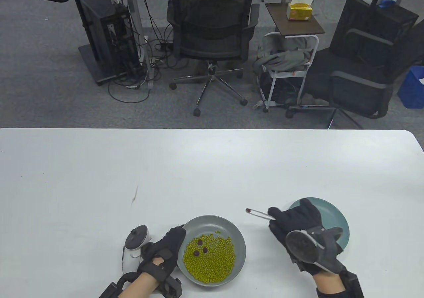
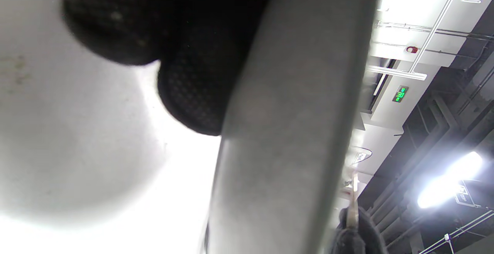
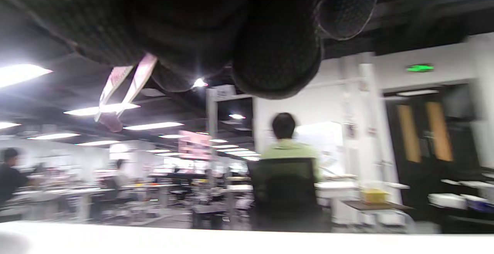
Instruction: Pick cranberries with tweezers into plate
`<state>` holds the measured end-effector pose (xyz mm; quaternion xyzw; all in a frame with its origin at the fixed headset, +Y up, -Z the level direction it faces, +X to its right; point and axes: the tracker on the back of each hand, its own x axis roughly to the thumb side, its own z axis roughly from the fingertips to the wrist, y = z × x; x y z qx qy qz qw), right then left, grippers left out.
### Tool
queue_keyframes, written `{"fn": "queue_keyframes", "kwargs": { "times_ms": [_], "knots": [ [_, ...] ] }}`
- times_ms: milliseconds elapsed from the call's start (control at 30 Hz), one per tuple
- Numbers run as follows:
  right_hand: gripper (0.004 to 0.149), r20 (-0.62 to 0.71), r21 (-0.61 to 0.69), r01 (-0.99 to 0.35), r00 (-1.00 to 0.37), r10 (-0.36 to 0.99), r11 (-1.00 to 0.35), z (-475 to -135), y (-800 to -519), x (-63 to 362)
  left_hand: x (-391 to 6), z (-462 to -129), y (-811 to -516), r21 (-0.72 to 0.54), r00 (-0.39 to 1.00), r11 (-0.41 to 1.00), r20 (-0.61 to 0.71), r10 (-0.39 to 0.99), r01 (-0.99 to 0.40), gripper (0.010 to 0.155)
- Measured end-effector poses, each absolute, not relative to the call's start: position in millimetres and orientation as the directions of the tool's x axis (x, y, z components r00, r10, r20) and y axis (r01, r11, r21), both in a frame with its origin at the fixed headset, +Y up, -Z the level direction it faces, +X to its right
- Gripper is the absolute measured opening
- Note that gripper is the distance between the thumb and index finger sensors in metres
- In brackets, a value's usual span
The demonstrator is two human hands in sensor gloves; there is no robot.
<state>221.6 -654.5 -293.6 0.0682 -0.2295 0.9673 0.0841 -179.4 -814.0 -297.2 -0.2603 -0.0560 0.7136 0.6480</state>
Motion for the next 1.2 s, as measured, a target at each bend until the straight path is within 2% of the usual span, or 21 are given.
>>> {"fn": "queue_keyframes", "kwargs": {
  "times_ms": [33, 133, 233, 433, 633, 833, 900, 1033, 1100, 1200],
  "knots": [
    [0.045, 0.055, -0.374, -0.146, -0.989, 0.135, -0.916, -300, -655, 242, -180, -297, -814, -0.417, -0.026, -0.155, -0.299, 0.954, -0.896, 0.06],
    [0.045, -0.088, -0.293, -0.164, -0.976, 0.198, -0.942, -315, -667, 284, -180, -297, -814, -0.418, -0.025, -0.154, -0.3, 0.954, -0.895, 0.06],
    [0.045, -0.175, -0.167, -0.16, -0.966, 0.189, -0.973, -330, -691, 305, -180, -297, -814, -0.419, -0.023, -0.154, -0.302, 0.953, -0.895, 0.06],
    [0.045, -0.195, 0.012, -0.103, -0.976, 0.098, -0.995, -345, -718, 304, -182, -298, -813, -0.416, -0.017, -0.144, -0.293, 0.956, -0.898, 0.06],
    [0.045, -0.205, 0.042, -0.082, -0.976, 0.071, -0.996, -347, -721, 305, -182, -298, -813, -0.416, -0.015, -0.141, -0.293, 0.956, -0.898, 0.06],
    [0.048, -0.27, 0.078, -0.044, -0.963, 0.022, -0.996, -346, -721, 306, -181, -298, -813, -0.426, -0.012, -0.143, -0.294, 0.956, -0.894, 0.06],
    [0.048, -0.266, 0.017, -0.085, -0.961, 0.078, -0.996, -344, -716, 307, -181, -297, -813, -0.425, -0.014, -0.144, -0.295, 0.955, -0.893, 0.06],
    [0.046, -0.226, -0.195, -0.169, -0.951, 0.212, -0.966, -336, -699, 300, -181, -297, -813, -0.424, -0.021, -0.153, -0.3, 0.954, -0.893, 0.06],
    [0.047, -0.198, -0.272, -0.147, -0.958, 0.205, -0.951, -332, -694, 294, -180, -297, -814, -0.423, -0.023, -0.156, -0.303, 0.953, -0.893, 0.06],
    [0.049, -0.162, -0.319, -0.141, -0.966, 0.2, -0.937, -327, -689, 280, -179, -296, -814, -0.425, -0.024, -0.16, -0.307, 0.951, -0.891, 0.06]
  ]
}}
